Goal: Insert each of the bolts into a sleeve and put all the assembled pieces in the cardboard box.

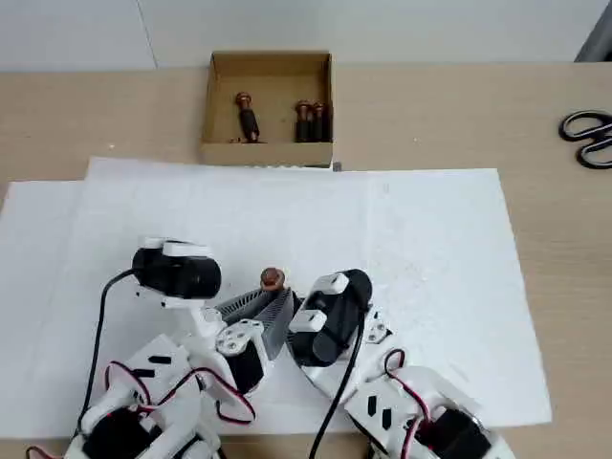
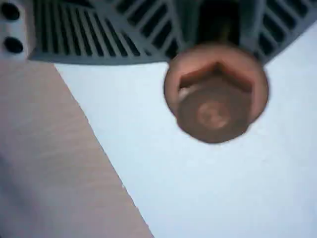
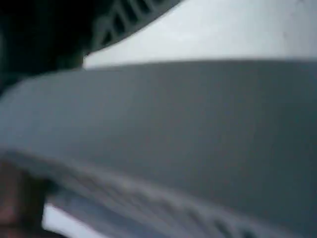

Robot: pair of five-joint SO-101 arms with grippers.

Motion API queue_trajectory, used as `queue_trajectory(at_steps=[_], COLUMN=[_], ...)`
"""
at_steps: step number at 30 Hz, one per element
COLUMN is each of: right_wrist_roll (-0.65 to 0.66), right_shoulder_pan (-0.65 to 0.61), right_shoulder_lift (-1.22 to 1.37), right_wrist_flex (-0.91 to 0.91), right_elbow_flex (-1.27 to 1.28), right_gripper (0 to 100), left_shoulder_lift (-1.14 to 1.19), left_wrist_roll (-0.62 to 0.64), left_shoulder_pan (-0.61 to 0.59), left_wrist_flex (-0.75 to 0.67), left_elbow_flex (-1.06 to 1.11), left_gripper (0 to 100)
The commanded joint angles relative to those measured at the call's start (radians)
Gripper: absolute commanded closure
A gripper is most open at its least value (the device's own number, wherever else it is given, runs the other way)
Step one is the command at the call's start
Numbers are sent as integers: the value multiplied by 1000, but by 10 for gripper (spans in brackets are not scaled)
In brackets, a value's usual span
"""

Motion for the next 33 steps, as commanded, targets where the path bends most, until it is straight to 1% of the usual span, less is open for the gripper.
queue_trajectory(at_steps=[1, 5, 7, 8, 11, 13, 18, 26, 28, 33], right_wrist_roll=[9, 9, 9, 9, 9, 9, 9, 9, 9, 9], right_shoulder_pan=[-2, -2, -2, -2, -2, -2, -2, -2, -2, -2], right_shoulder_lift=[-10, -10, -10, -10, -10, -10, -10, -8, -8, -8], right_wrist_flex=[-33, -33, -33, -33, -33, -33, -30, -27, -27, -27], right_elbow_flex=[-5, -5, -5, -3, -2, -2, -2, 0, 0, 0], right_gripper=[995, 995, 995, 995, 995, 995, 995, 995, 995, 995], left_shoulder_lift=[-2, -6, -6, -6, 0, 0, 0, 2, 2, 2], left_wrist_roll=[-12, -132, -153, -153, -153, -153, -153, -160, -186, -282], left_shoulder_pan=[44, 44, 40, 40, 40, 40, 40, 38, 34, -94], left_wrist_flex=[6, -2, 3, 5, 6, 14, 58, 63, 63, 57], left_elbow_flex=[-41, -12, -12, -15, -8, -4, 2, 7, 8, 28], left_gripper=[995, 994, 975, 945, 808, 750, 740, 739, 739, 739])
